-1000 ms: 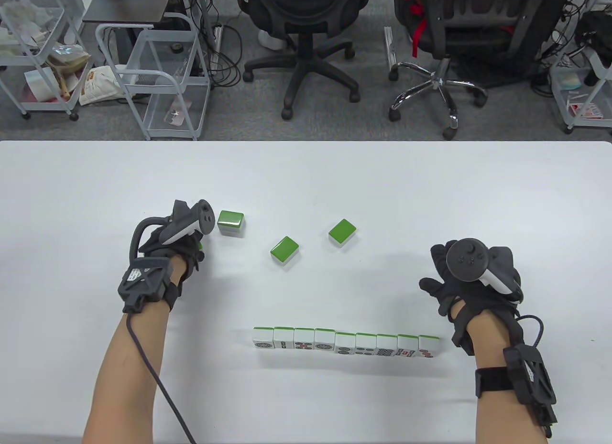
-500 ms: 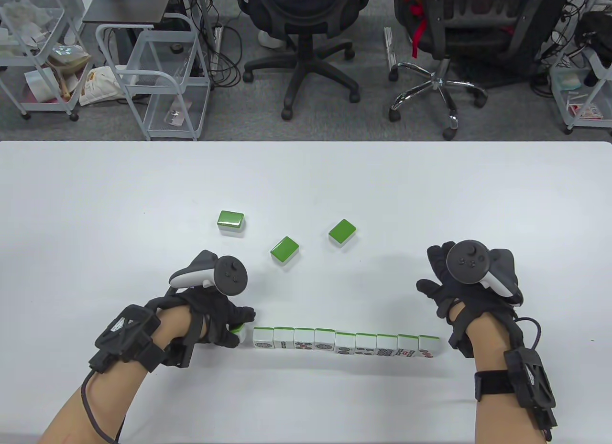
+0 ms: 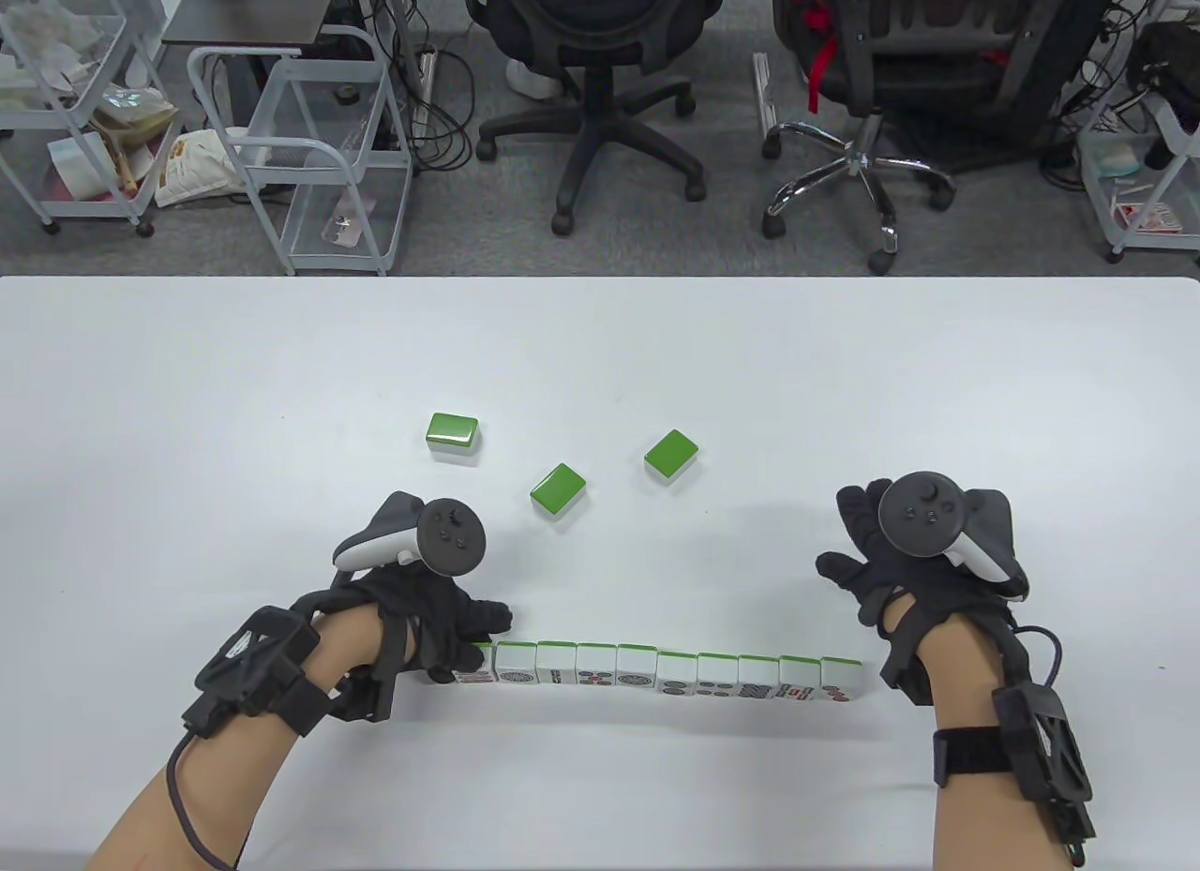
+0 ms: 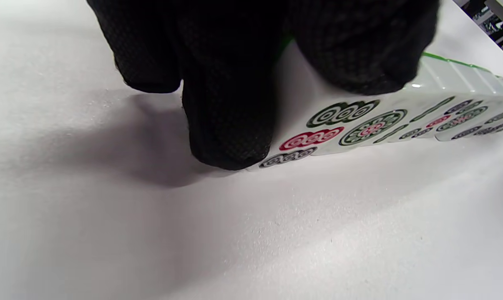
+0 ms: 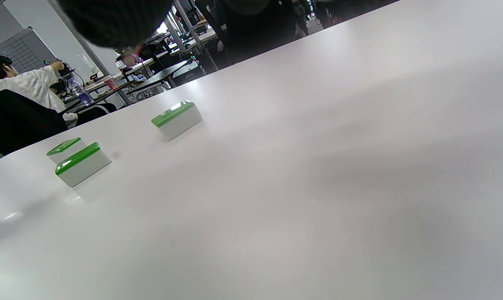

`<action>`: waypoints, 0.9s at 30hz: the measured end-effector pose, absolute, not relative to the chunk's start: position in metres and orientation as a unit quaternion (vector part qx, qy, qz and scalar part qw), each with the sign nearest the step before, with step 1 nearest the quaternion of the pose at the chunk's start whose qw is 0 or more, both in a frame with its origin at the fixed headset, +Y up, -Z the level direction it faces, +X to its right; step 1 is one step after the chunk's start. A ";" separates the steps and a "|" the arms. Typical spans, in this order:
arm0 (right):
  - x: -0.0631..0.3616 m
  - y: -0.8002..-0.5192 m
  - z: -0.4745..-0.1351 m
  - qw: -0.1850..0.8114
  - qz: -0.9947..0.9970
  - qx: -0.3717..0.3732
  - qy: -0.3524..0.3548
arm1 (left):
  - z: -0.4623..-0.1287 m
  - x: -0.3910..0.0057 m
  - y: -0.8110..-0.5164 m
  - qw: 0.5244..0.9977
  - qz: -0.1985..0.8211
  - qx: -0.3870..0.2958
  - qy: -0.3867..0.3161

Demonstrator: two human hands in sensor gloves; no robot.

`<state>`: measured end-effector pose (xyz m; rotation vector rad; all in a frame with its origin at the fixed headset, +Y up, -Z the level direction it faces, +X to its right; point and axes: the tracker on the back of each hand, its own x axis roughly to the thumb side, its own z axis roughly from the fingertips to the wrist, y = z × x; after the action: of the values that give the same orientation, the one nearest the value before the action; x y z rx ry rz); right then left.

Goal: Stand mahjong tiles upright in a row

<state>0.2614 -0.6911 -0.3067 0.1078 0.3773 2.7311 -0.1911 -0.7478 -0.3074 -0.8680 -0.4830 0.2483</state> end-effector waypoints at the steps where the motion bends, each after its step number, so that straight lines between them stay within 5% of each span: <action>1: 0.262 -0.690 -0.307 0.186 0.973 0.038 0.132 | -0.308 -0.191 -0.748 0.871 0.122 -0.415 -0.231; 10: 0.259 -0.690 -0.308 0.175 0.975 0.043 0.131 | -0.327 -0.203 -0.730 0.902 0.117 -0.369 -0.193; 13: 0.259 -0.691 -0.308 0.160 0.977 0.039 0.131 | -0.358 -0.214 -0.698 0.963 0.049 -0.241 -0.109; 17: 0.258 -0.694 -0.308 0.155 0.977 0.034 0.140 | -0.396 -0.224 -0.681 0.989 0.000 -0.150 0.020; 20: 0.259 -0.693 -0.308 0.147 0.979 0.031 0.136 | -0.419 -0.224 -0.687 0.986 -0.006 -0.139 0.092; 27: 0.256 -0.693 -0.309 0.107 0.984 0.031 0.140 | -0.450 -0.208 -0.715 0.979 -0.060 -0.131 0.143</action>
<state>0.2562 -0.6930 -0.3092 0.0914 0.4131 2.8973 -0.2080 -0.7148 -0.4505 -0.2639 0.2871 -0.1212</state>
